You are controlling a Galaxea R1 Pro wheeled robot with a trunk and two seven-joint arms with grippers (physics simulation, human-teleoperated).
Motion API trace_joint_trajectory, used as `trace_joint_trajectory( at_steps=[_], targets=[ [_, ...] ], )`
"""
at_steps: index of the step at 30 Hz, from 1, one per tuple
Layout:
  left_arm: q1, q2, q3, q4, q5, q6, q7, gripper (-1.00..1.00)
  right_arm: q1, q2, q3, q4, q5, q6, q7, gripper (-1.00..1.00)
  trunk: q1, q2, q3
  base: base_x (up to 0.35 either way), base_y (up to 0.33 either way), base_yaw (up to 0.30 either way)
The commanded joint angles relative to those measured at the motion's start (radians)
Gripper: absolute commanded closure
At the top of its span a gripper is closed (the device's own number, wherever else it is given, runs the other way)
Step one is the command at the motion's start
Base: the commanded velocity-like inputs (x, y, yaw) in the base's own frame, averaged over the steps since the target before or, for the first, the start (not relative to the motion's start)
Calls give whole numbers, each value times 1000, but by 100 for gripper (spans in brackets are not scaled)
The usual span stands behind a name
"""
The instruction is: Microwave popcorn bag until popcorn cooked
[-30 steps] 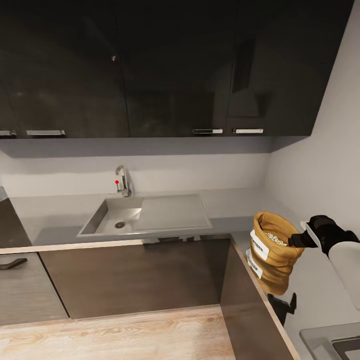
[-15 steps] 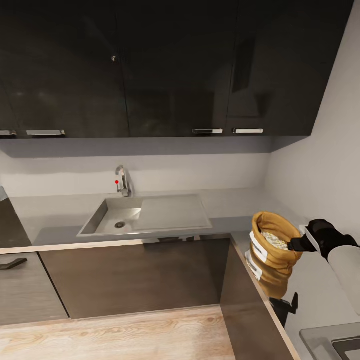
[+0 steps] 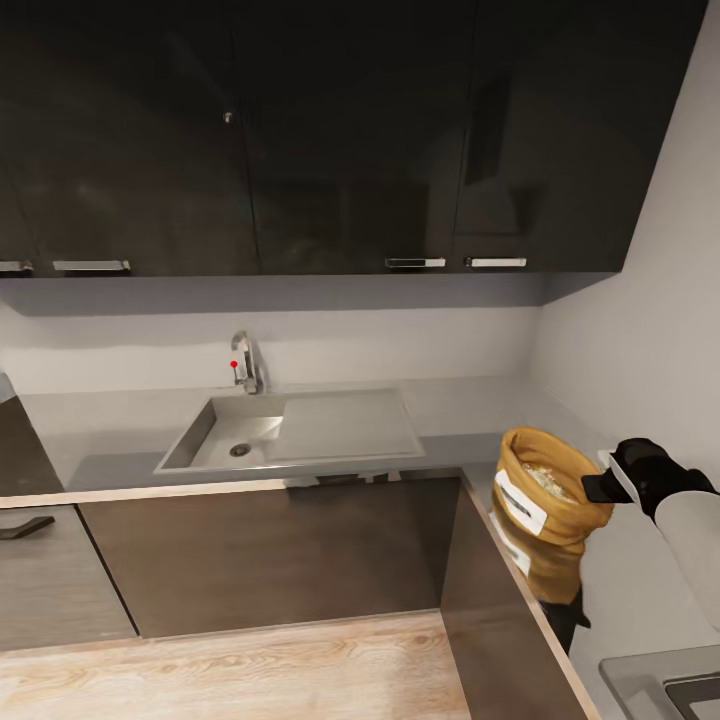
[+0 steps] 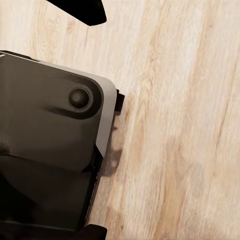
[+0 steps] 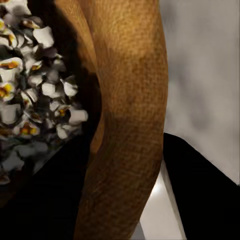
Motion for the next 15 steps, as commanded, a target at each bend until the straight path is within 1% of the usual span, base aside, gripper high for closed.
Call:
trace_joint_trajectory(
  at_steps=[1,15],
  targets=[
    [0,0,3,0,1,-3,-1,-100,1,0,-7,0,8,4,6,100,0,0,-1,0,0,0],
    [0,0,3,0,1,-3,-1,-100,1,0,-8,0,8,4,6,100,0,0,-1,0,0,0]
  ],
)
